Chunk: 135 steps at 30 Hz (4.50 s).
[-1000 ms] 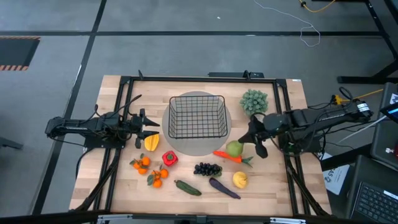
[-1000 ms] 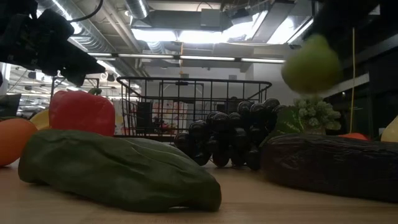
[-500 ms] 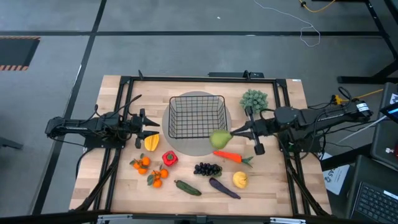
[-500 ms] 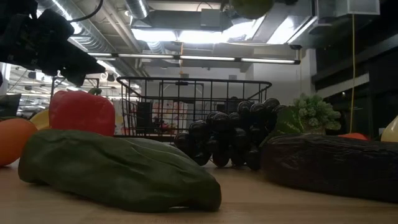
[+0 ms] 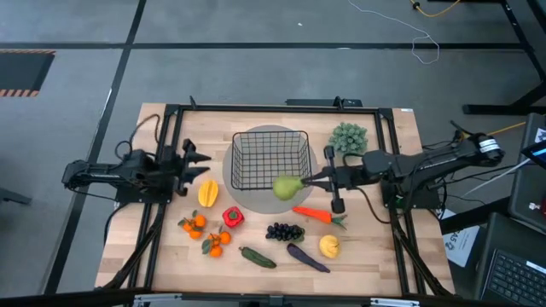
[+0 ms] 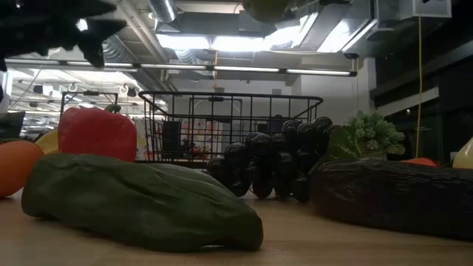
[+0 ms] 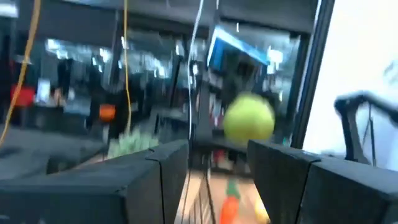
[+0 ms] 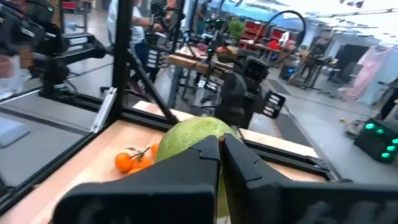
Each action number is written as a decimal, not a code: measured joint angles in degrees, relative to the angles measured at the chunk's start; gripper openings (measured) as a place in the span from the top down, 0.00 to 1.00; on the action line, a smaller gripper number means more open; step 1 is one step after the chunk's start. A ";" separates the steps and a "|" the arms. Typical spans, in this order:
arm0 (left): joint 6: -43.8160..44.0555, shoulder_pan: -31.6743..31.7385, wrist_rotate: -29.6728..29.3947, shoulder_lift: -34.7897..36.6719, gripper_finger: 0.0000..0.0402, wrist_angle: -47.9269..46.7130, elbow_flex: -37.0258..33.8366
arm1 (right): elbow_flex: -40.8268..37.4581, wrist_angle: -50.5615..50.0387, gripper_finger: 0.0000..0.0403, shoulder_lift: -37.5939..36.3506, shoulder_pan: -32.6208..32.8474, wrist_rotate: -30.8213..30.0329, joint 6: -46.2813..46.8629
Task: Build produce basket
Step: Put the green pear into the black wire basket
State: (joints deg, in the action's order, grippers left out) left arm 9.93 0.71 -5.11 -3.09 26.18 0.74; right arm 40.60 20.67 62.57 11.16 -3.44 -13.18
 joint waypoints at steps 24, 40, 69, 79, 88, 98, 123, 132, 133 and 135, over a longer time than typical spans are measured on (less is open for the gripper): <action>-10.34 4.69 -7.03 -43.51 0.61 -14.29 35.05 | 0.00 5.71 1.00 5.74 -3.93 -9.01 -3.57; -10.14 6.35 -7.03 -63.06 0.61 -25.06 46.38 | 0.00 8.34 1.00 5.74 -3.93 -17.98 -5.38; -9.51 4.67 -4.41 -72.26 0.61 -14.41 46.48 | 0.00 8.32 1.00 5.74 -3.93 -17.46 -6.41; -12.06 3.72 -2.08 -72.26 0.61 -13.71 46.46 | 0.00 8.28 1.00 5.74 -3.93 -17.44 -6.39; -12.06 3.72 -2.07 -72.24 0.61 -12.14 46.46 | 0.00 8.25 1.00 5.74 -3.93 -17.42 -6.39; -11.99 3.71 -2.07 -74.12 0.61 -10.69 46.41 | 0.00 8.50 1.00 5.74 -3.89 -15.87 -6.39; -11.67 3.21 -2.93 -74.12 0.85 -11.09 46.41 | 0.00 8.60 1.00 5.72 -3.89 -15.85 -6.15; -11.60 3.23 -3.15 -74.12 1.00 -11.09 46.41 | 0.00 8.60 1.00 5.72 -3.89 -15.85 -6.16; -11.60 3.23 -3.15 -74.12 1.00 -11.09 46.41 | 0.00 8.60 1.00 5.72 -3.89 -15.85 -6.17; -11.60 3.23 -3.15 -74.12 1.00 -11.09 46.41 | 0.00 8.60 1.00 5.72 -3.89 -15.85 -6.16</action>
State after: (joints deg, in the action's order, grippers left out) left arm -1.67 3.95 -8.25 -77.21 15.09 47.16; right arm 40.60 29.28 68.29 7.27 -19.29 -19.34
